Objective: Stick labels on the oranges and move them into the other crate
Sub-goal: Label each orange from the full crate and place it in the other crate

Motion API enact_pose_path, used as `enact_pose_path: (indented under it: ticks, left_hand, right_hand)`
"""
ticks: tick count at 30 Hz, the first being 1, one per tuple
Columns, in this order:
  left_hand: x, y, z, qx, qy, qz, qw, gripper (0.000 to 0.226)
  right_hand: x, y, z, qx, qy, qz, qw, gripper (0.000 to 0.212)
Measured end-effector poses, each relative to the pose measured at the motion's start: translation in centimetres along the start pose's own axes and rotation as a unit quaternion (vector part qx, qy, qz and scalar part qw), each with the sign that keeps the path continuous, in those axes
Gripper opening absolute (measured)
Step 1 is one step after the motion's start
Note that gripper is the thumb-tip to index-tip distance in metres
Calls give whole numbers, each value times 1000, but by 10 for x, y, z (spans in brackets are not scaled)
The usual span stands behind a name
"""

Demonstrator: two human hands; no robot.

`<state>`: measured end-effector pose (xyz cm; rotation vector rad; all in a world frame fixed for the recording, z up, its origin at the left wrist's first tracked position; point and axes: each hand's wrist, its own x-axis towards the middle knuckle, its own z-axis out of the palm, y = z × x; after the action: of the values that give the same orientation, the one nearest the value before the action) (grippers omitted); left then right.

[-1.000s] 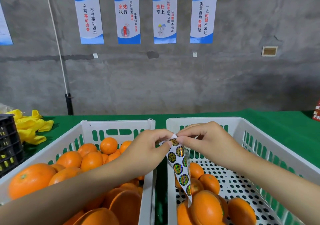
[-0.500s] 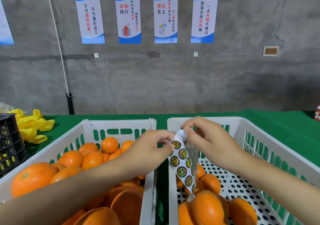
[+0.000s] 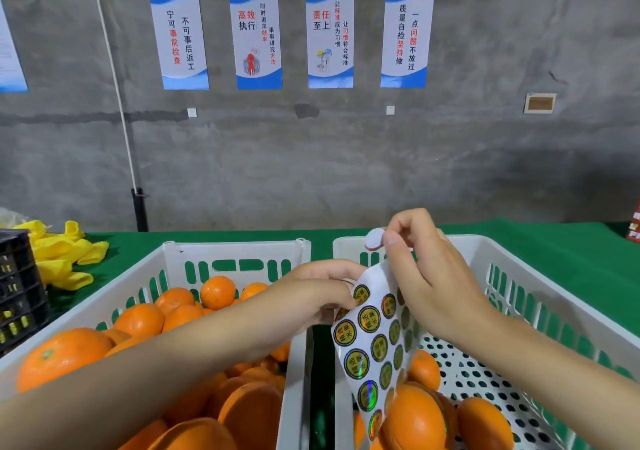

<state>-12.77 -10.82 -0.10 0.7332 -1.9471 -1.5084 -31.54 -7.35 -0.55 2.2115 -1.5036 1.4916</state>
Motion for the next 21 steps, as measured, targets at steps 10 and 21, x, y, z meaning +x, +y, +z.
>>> enact_pose_path:
  ticks: [10, 21]
  left_hand:
    - [-3, 1, 1, 13, -22, -19, 1000, 37]
    - [3, -37, -103, 682, 157, -123, 703, 40]
  right_hand:
    - [2, -8, -2, 58, -7, 44, 997, 17]
    - [3, -3, -1, 75, -75, 42, 994, 48]
